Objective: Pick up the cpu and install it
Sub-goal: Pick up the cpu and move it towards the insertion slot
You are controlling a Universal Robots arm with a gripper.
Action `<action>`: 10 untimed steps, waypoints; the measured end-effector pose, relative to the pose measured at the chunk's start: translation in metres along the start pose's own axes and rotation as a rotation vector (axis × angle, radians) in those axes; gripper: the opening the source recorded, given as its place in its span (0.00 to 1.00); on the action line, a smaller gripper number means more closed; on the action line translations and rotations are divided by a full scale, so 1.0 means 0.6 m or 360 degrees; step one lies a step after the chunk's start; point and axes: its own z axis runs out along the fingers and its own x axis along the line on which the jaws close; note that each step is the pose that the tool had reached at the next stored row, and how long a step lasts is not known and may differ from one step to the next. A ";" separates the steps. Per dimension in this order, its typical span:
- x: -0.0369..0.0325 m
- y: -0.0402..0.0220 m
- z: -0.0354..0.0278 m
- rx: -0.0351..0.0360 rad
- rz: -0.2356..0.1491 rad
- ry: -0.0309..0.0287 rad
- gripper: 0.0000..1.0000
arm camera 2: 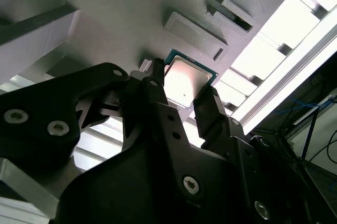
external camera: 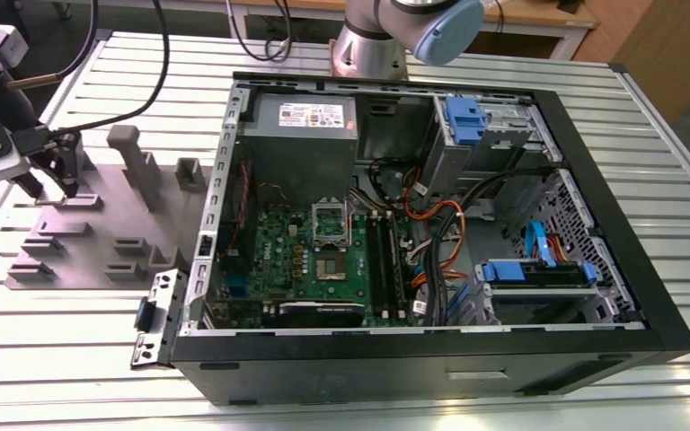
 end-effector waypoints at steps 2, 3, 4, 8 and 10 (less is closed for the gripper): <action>0.000 0.000 0.000 0.0000 0.0000 0.00000 0.47; 0.000 0.000 -0.001 0.0000 0.0000 0.00000 0.47; 0.000 0.000 -0.001 0.0000 0.0000 0.00000 0.47; 0.000 0.000 -0.002 0.0000 0.0000 0.00000 0.47; 0.000 0.000 -0.003 0.0000 0.0000 0.00000 0.47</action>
